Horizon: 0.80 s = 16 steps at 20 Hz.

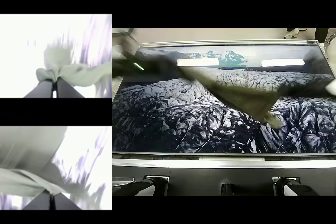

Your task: Fold the clothes and pants, and hang the long-sleeved shirts on hangers.

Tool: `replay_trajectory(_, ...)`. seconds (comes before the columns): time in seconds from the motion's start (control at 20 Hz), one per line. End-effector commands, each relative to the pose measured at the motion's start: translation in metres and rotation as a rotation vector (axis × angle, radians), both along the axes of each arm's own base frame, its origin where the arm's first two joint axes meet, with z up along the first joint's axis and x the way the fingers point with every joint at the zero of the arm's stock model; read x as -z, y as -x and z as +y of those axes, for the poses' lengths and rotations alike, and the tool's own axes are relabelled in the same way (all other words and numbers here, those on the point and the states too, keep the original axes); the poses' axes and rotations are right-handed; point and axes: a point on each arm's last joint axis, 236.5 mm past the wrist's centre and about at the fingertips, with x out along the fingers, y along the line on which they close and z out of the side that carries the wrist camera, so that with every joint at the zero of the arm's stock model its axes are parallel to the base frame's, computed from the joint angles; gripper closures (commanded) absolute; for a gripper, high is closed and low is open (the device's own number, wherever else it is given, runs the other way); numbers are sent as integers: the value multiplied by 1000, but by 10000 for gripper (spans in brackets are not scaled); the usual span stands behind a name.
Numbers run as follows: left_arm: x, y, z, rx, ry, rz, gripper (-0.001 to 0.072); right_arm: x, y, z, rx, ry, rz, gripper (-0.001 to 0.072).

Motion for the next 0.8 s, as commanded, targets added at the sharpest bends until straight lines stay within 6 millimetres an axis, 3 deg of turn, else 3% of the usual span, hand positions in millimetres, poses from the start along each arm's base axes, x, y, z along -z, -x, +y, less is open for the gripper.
replay_trajectory(0.0,-249,94,52,-182,154,-671,682,-268,65,-45,180,162,-725,679)
replay_trajectory(0.05,-279,128,56,-188,171,-758,682,-316,102,-43,202,175,-872,679)
replay_trajectory(0.1,-295,159,57,-186,187,-810,682,-348,135,-39,212,167,-980,679)
replay_trajectory(0.15,-303,184,54,-172,191,-839,682,-365,160,-34,213,150,-1048,679)
replay_trajectory(0.2,-307,202,53,-164,196,-859,682,-372,178,-31,217,130,-1076,679)
replay_trajectory(0.3,-311,223,53,-158,201,-883,682,-371,192,-27,225,61,-1061,679)
replay_trajectory(0.45,-308,219,54,-163,191,-877,682,-362,182,-28,228,33,-1013,679)
replay_trajectory(0.55,-289,192,53,-171,136,-814,682,-332,155,-29,215,46,-889,679)
replay_trajectory(0.6,-272,172,51,-170,104,-757,682,-303,135,-30,200,58,-770,679)
replay_trajectory(0.7,-216,117,47,-161,47,-592,682,-212,89,-31,148,81,-414,679)
replay_trajectory(0.75,-178,86,45,-156,24,-489,682,-165,70,-32,126,84,-242,679)
